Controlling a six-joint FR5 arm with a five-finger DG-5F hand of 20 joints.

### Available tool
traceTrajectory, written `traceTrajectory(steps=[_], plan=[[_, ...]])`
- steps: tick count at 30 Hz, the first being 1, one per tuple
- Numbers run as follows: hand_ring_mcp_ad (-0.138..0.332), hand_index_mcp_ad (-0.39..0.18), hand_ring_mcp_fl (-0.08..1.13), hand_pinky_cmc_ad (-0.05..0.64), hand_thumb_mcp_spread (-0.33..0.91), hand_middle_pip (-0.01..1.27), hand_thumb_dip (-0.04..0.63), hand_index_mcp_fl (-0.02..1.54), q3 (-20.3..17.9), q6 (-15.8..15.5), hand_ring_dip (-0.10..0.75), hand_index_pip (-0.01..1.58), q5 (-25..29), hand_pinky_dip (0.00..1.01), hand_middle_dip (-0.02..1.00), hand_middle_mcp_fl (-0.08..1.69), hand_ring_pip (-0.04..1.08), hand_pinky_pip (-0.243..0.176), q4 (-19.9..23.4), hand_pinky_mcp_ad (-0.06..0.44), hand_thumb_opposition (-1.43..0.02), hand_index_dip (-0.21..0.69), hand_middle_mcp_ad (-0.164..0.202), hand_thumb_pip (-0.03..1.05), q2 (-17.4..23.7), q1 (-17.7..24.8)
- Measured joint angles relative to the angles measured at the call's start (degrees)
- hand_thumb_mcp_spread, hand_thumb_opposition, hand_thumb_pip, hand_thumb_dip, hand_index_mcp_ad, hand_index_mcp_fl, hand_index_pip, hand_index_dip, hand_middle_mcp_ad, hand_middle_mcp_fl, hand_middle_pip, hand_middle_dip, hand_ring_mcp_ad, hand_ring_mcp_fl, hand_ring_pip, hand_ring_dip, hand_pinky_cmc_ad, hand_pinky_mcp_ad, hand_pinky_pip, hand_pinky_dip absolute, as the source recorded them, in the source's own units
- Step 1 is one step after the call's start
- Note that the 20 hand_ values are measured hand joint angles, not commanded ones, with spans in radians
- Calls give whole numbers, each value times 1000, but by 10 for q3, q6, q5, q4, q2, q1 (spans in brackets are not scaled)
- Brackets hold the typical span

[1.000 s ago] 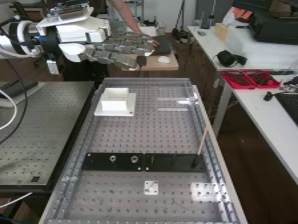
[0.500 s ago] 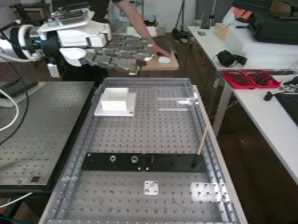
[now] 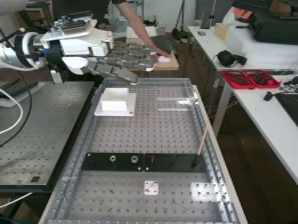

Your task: Grab the smaller nut and place it in the white container

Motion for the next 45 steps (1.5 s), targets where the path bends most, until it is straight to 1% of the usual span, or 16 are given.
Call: traceTrajectory(steps=[10,17,22,28,33,45], plan=[[173,-119,14,347,297,136,145,168,-10,3,-5,117,2,354,136,115,101,-63,10,230,-719,10,52,443,0,0],[171,-119,14,347,297,136,145,168,-9,6,-5,117,6,354,136,119,101,-63,7,230,-719,10,52,443,1,0],[171,-119,14,351,297,136,145,168,-5,5,-5,117,-4,354,136,119,101,-63,-2,230,-719,10,52,443,12,-6],[171,-119,14,347,297,136,145,168,-9,4,-5,117,-20,354,136,115,101,-63,5,230,-719,10,52,443,19,-12],[175,-119,14,347,297,136,145,168,-12,4,-5,117,-20,354,136,119,101,-63,7,230,-719,10,52,443,22,-11],[173,-124,14,347,297,136,145,168,-4,-6,-5,117,-17,354,136,119,101,-63,-10,230,-719,10,49,443,21,2]])
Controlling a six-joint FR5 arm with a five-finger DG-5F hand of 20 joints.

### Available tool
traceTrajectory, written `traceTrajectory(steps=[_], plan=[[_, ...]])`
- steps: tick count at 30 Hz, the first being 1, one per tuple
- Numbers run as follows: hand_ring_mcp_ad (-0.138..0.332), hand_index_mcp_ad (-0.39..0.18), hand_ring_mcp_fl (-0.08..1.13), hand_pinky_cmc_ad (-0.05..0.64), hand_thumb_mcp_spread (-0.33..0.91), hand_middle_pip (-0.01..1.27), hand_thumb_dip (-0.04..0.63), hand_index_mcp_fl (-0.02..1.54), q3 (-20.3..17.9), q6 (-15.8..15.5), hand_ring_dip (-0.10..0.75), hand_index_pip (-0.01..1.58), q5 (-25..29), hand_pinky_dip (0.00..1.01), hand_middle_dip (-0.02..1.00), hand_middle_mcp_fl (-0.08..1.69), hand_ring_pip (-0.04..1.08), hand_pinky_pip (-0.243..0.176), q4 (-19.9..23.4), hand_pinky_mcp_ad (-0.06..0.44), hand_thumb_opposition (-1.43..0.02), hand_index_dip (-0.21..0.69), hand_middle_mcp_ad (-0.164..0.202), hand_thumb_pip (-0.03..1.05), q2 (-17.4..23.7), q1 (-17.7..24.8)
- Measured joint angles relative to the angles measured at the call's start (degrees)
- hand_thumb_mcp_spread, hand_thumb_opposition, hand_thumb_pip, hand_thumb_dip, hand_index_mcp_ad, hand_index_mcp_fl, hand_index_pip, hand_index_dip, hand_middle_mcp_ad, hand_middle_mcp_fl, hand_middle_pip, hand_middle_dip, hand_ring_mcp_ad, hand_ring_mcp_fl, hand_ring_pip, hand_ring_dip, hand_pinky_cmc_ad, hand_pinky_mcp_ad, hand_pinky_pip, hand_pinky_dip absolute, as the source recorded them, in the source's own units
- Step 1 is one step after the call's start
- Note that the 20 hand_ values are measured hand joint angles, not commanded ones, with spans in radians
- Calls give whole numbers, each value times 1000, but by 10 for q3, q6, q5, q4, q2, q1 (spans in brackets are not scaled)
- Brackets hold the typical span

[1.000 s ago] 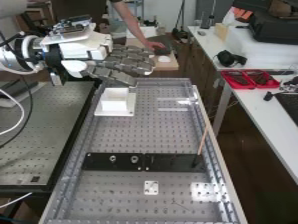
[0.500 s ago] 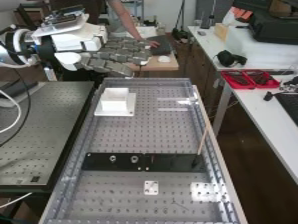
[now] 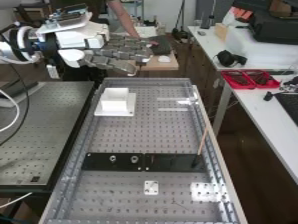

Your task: Grab the smaller nut and place it in the white container

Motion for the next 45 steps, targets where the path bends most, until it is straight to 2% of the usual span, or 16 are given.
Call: traceTrajectory(steps=[45], plan=[[187,-119,14,347,295,133,145,168,-2,-2,-5,117,-19,354,136,115,101,-63,-5,230,-719,10,54,443,3,-5]])
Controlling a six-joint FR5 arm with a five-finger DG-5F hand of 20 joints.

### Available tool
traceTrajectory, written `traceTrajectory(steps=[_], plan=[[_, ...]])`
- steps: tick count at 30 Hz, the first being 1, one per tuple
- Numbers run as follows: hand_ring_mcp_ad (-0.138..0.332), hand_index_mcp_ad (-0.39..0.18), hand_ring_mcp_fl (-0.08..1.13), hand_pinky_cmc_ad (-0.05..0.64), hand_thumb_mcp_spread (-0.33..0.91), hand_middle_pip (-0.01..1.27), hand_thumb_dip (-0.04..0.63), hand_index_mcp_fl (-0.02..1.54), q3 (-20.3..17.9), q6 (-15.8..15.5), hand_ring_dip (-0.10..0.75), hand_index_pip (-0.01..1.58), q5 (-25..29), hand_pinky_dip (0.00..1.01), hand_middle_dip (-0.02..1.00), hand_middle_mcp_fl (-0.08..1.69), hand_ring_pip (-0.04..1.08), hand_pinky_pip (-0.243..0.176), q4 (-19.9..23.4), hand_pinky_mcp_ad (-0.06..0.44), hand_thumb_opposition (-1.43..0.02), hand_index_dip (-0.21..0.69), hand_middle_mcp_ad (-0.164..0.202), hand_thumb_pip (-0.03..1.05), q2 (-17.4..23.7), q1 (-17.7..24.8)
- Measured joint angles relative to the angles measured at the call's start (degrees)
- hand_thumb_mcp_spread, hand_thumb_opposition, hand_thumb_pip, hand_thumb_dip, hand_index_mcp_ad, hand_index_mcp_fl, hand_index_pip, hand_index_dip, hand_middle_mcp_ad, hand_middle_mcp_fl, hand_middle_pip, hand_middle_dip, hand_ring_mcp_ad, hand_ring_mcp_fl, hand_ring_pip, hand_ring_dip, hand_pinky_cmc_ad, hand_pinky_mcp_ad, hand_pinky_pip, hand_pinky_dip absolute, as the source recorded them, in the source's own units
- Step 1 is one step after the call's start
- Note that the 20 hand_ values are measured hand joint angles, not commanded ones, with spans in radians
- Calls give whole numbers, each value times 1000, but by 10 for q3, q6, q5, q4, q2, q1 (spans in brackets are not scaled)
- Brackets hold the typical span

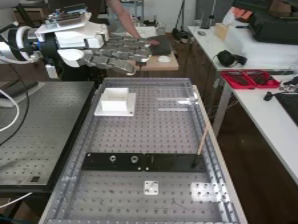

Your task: Grab the smaller nut and place it in the white container

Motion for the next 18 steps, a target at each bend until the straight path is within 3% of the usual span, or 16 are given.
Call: traceTrajectory(steps=[18], plan=[[187,-119,14,347,295,136,145,171,-4,0,-5,117,3,356,136,119,101,-63,0,230,-719,10,54,443,4,3]])
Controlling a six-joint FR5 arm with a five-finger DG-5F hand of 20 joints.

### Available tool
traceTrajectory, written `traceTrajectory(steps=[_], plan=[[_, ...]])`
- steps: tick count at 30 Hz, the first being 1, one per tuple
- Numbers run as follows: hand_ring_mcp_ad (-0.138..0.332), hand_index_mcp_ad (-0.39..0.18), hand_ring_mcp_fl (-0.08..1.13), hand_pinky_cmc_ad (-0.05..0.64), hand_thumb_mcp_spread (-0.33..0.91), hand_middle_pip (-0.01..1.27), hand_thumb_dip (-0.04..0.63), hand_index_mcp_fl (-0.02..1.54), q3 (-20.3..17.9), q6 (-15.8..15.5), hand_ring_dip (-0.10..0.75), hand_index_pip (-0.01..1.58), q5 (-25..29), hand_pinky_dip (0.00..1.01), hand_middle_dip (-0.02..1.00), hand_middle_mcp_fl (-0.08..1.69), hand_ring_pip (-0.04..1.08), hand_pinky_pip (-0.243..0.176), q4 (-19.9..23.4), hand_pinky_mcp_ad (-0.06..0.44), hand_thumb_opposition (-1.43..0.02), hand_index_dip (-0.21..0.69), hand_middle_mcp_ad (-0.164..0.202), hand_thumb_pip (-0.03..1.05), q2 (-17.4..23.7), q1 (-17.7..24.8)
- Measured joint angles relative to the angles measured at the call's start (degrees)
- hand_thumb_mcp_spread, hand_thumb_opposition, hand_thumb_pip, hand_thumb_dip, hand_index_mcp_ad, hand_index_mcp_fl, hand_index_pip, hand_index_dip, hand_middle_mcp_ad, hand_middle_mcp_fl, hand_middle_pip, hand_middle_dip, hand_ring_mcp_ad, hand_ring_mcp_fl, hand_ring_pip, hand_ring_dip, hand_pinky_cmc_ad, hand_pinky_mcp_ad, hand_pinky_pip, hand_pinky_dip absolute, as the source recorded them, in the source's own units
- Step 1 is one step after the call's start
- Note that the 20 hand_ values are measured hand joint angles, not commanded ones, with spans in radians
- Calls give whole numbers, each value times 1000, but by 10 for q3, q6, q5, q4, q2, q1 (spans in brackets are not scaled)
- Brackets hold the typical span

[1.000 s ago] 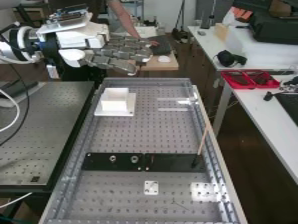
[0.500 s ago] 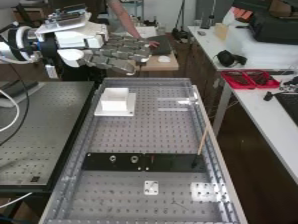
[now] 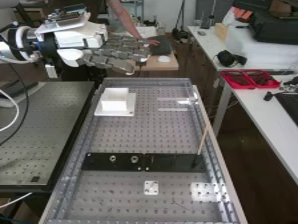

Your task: Grab the smaller nut and place it in the white container

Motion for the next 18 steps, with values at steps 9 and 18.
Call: traceTrajectory(steps=[9,18], plan=[[187,-119,14,347,295,136,145,171,-1,1,-5,120,1,356,136,119,101,-63,2,230,-719,10,54,443,0,2],[187,-119,14,347,295,136,145,171,0,1,-5,117,-2,356,136,119,101,-63,4,230,-719,10,54,443,-1,1]])
